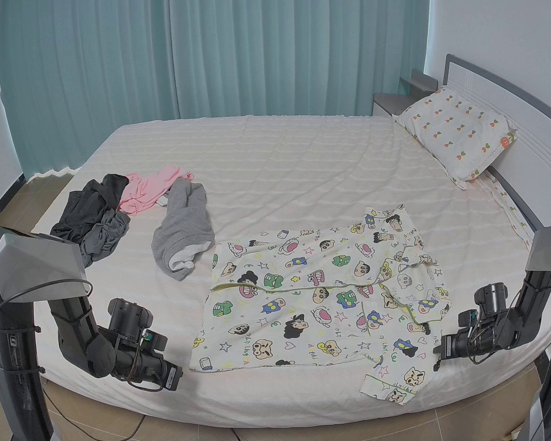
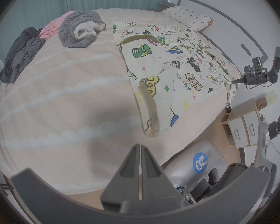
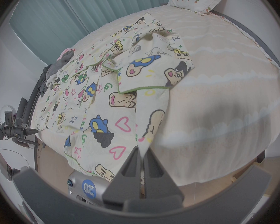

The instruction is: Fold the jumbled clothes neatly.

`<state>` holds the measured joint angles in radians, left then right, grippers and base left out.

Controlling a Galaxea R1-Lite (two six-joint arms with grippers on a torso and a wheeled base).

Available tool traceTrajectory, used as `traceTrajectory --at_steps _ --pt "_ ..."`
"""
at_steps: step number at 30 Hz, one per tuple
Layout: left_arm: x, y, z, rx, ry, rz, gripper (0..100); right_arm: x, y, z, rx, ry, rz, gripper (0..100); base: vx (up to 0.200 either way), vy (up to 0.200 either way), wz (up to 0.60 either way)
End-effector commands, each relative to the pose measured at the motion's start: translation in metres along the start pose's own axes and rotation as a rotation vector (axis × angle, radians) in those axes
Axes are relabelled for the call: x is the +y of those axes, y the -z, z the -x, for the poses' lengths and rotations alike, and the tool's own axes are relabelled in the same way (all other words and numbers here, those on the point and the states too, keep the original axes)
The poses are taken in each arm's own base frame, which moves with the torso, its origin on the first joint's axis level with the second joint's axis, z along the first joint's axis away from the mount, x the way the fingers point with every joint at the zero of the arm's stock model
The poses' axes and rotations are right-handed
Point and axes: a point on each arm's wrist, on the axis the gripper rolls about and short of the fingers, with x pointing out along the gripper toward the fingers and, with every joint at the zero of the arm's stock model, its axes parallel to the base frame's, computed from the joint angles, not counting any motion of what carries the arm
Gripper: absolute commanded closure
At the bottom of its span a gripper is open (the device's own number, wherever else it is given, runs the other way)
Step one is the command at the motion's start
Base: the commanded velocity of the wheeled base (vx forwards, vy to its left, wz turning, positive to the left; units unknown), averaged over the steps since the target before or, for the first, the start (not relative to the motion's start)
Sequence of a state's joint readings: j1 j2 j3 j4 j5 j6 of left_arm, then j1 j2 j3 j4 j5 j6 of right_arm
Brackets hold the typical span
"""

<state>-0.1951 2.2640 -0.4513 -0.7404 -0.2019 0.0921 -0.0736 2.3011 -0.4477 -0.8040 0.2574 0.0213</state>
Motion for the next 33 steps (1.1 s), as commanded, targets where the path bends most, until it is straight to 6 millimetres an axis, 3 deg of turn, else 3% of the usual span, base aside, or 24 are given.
traceTrajectory --at_steps 1,13,21,22,29,33 --pt "-0.001 0.006 0.0 0.016 -0.008 0.002 100 0.0 0.007 0.004 0.02 0.0 0.007 100 0.0 0.0 0.0" --pt "0.001 0.007 0.002 0.016 -0.011 0.024 100 -0.002 0.015 0.011 0.042 0.011 0.03 100 0.0 0.0 0.0" --pt "-0.001 -0.006 0.014 -0.073 0.012 0.196 100 -0.006 0.014 0.014 0.032 0.024 0.018 100 0.0 0.0 0.0" --pt "-0.001 -0.007 0.017 -0.088 0.019 0.217 100 -0.006 0.014 0.014 0.032 0.024 0.018 0 0.0 0.0 0.0" --pt "-0.009 -0.021 0.035 -0.162 0.117 0.386 100 -0.002 0.009 0.027 -0.023 0.022 0.028 0 0.0 0.0 0.0" --pt "-0.028 -0.028 0.043 -0.208 0.179 0.46 100 0.003 -0.013 0.05 -0.167 0.024 0.039 0 0.0 0.0 0.0"
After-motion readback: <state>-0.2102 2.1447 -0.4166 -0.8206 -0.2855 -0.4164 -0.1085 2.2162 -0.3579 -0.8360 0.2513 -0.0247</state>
